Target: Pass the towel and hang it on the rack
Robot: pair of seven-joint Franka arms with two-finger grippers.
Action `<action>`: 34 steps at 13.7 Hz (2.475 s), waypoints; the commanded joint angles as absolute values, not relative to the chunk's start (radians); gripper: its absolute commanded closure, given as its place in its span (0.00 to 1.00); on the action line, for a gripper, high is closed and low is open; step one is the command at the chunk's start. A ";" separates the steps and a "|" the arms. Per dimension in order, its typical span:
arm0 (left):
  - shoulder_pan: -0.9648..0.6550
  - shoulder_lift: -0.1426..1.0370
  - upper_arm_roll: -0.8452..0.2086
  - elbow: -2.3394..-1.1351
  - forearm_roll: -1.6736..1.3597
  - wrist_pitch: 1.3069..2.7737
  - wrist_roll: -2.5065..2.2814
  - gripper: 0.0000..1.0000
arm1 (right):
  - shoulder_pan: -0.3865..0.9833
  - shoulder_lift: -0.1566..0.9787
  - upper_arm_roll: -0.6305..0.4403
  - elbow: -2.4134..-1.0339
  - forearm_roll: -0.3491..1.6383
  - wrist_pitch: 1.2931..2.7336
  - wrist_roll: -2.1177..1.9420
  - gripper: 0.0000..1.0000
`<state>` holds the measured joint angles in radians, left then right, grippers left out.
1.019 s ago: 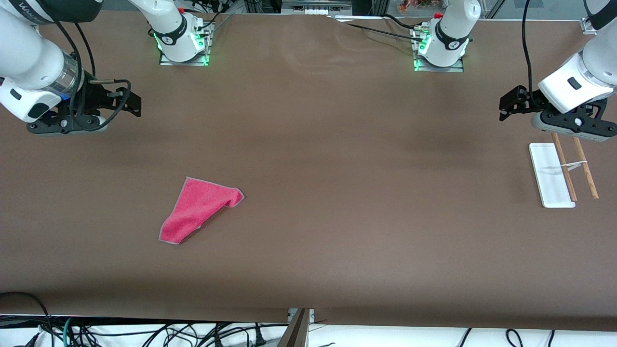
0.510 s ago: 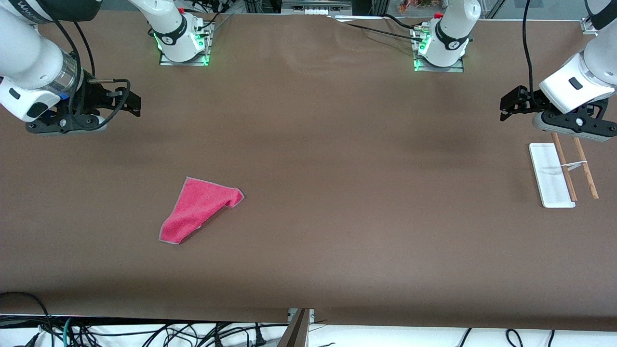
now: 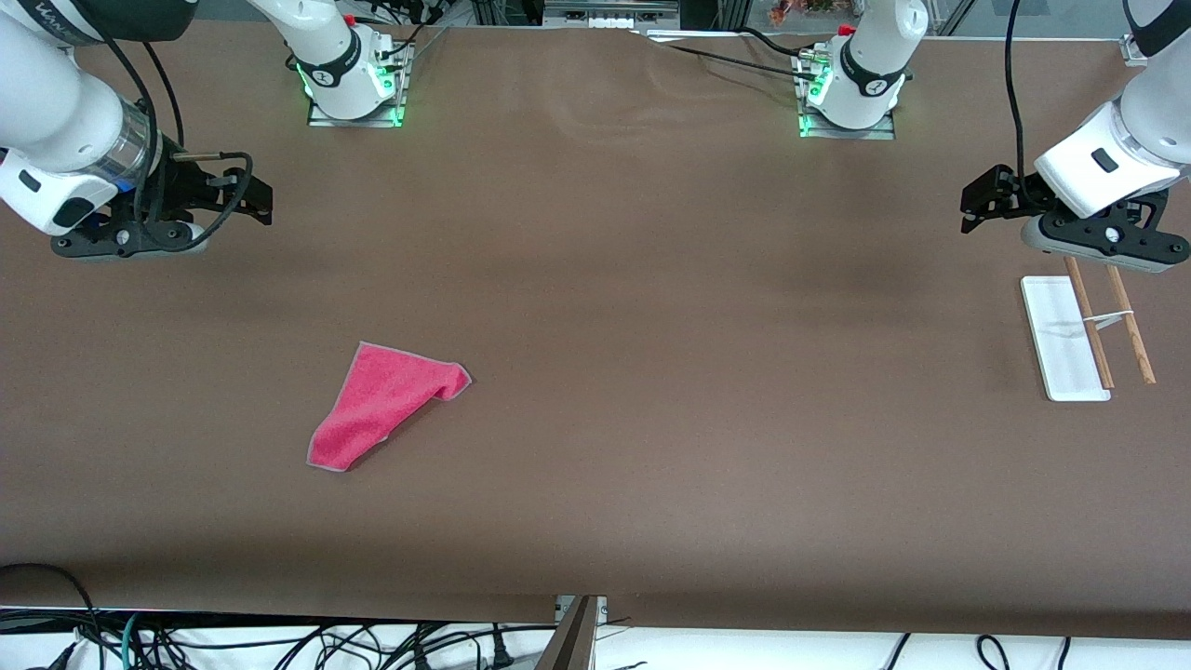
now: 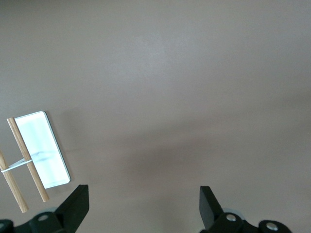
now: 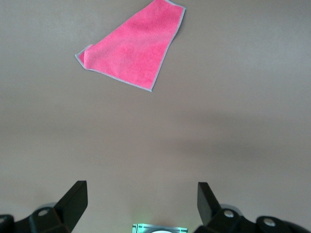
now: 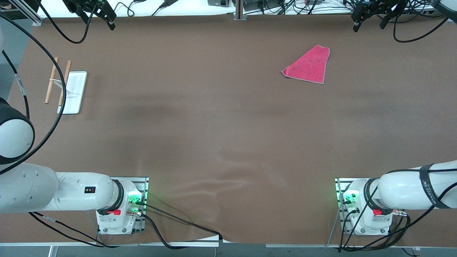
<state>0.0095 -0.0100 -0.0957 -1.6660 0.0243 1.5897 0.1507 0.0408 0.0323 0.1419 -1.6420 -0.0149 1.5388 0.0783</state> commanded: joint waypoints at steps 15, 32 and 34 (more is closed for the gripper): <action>-0.011 -0.014 -0.052 -1.652 0.015 1.568 0.144 0.00 | 0.035 0.018 0.150 -1.635 -0.021 1.531 -0.021 0.00; 0.063 0.003 -0.052 -1.652 -0.048 1.519 0.164 0.00 | -0.028 0.581 0.144 -1.641 -0.041 2.247 -0.297 0.01; 0.064 0.006 -0.055 -1.652 -0.051 1.522 0.169 0.00 | -0.031 0.613 0.144 -1.641 -0.040 2.286 -0.325 0.01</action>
<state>0.0566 -0.0008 -0.0489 -1.6675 -0.0308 1.5393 0.1531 -0.0202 0.5984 0.1327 -1.6558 -0.0386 2.2655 -0.2906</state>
